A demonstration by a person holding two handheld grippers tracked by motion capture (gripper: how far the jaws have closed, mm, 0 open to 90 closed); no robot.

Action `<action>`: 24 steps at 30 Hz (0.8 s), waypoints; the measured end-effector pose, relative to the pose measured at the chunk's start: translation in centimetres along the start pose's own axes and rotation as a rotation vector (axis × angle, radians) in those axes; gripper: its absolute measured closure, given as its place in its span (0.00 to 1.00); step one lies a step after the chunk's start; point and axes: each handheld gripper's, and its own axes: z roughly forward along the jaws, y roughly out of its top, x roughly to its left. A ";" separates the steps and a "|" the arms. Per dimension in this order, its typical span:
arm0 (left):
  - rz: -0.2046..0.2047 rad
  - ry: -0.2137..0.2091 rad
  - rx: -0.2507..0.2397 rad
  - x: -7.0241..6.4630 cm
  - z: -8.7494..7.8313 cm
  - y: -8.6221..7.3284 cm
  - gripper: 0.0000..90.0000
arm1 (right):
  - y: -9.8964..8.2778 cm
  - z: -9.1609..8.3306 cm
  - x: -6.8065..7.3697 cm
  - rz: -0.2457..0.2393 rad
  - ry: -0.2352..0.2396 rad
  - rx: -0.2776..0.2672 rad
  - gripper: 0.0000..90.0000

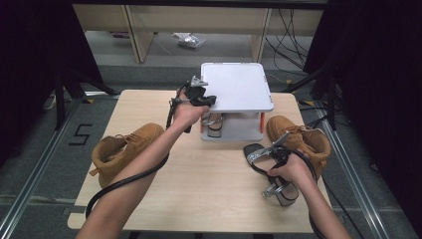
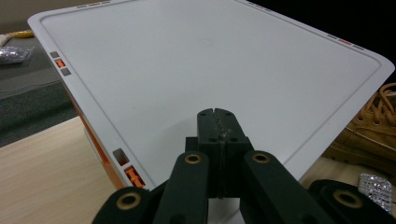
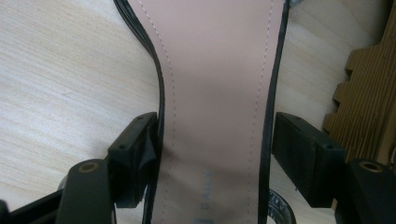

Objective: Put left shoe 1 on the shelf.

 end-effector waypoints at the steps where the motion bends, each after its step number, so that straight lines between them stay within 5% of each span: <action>1: 0.001 0.000 0.000 0.0 0.0 0.0 1.00 | 0.1 0.0 0.1 0.001 -0.004 0.012 0.38; 10: 0.000 0.001 0.003 0.0 0.0 0.0 1.00 | 0.6 0.7 0.2 -0.015 -0.009 0.026 0.45; 24: 0.002 -0.013 -0.014 0.2 0.1 -0.1 1.00 | -0.4 -0.2 0.6 0.129 0.032 -0.036 0.48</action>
